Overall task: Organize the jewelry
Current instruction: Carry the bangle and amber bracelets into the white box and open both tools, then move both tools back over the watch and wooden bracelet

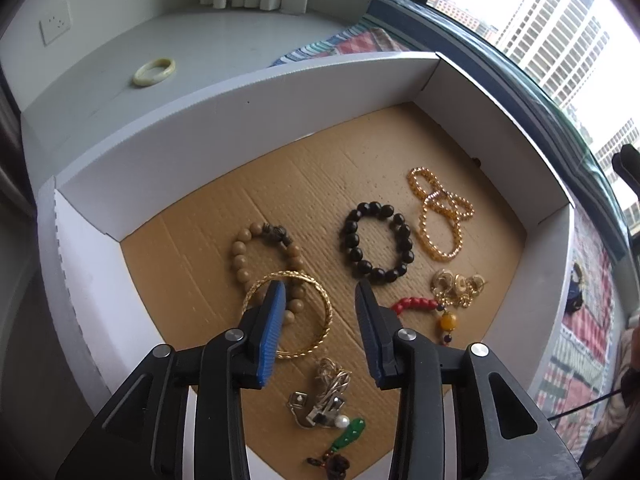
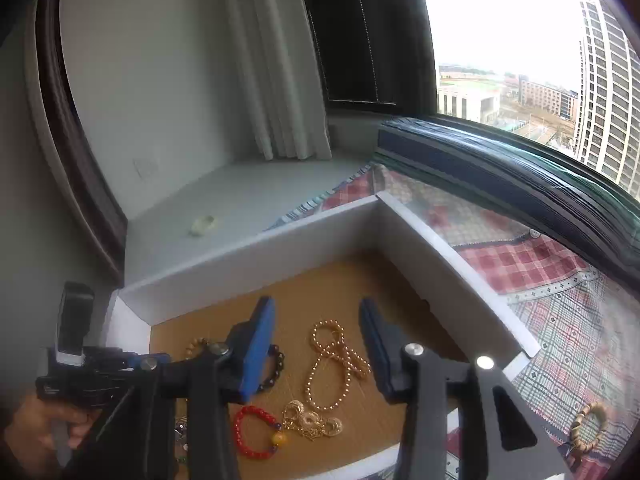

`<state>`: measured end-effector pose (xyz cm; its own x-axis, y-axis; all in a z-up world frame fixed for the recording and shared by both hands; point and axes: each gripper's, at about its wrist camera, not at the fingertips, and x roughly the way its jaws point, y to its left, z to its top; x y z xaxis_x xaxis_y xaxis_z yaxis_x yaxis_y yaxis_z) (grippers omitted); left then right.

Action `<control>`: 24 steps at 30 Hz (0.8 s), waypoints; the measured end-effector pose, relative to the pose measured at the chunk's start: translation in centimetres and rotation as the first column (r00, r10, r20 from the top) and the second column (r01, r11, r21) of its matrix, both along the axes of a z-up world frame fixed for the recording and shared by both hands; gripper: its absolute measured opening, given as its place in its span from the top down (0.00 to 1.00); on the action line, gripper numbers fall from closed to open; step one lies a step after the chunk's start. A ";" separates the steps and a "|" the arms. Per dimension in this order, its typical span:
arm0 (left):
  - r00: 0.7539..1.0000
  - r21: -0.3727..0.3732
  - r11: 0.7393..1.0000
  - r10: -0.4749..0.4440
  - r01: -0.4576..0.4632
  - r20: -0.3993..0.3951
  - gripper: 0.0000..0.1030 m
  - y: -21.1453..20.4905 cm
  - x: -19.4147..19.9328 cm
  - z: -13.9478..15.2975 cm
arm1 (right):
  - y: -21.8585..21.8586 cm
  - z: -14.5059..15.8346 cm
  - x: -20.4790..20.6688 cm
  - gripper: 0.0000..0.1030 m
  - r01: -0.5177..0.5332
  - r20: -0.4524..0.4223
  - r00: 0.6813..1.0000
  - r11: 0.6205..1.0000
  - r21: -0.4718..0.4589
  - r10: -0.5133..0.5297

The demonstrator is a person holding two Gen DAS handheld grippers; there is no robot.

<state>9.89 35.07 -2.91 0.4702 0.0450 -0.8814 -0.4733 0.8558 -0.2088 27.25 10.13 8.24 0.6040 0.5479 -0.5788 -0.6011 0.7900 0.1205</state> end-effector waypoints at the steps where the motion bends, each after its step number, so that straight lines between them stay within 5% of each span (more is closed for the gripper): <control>1: 1.000 0.000 1.000 -0.001 0.001 0.012 0.59 -0.2 -0.3 0.3 | -0.6 0.3 -0.6 0.55 0.004 0.013 1.000 1.000 0.002 -0.004; 6: 0.995 0.010 0.999 -0.044 0.043 0.086 0.47 -3.3 -2.4 2.0 | -4.5 0.3 -5.2 0.39 0.048 0.079 0.996 0.998 -0.044 -0.044; 14: 0.954 0.022 0.965 -0.262 0.262 0.148 0.37 -14.7 -3.5 3.1 | -12.7 -7.8 -13.2 0.39 0.109 0.015 0.994 0.984 -0.144 -0.108; 15: 0.951 0.062 0.961 -0.275 0.269 0.143 0.29 -16.5 -3.6 3.0 | -14.2 -8.8 -14.0 0.39 0.135 0.005 0.991 0.980 -0.149 -0.135; 17: 0.934 0.168 0.941 -0.319 0.293 0.161 0.22 -20.1 -3.6 3.0 | -17.4 -10.5 -15.8 0.39 0.192 -0.014 0.980 0.970 -0.149 -0.196; 21: 0.903 0.029 0.919 -0.392 0.393 0.174 0.22 -25.0 -2.9 1.6 | -23.5 -13.1 -19.5 0.39 0.333 -0.021 0.939 0.926 -0.180 -0.342; 24: 0.878 0.085 0.891 -0.453 0.445 0.155 0.22 -29.0 -2.6 1.1 | -27.7 -14.2 -22.3 0.39 0.431 -0.029 0.896 0.884 -0.181 -0.442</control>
<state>7.31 6.08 -1.84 0.5887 -0.1676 -0.7908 0.0022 0.9786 -0.2057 4.90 -17.61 -6.00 0.7161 0.1306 -0.6857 -0.1859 0.9825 -0.0070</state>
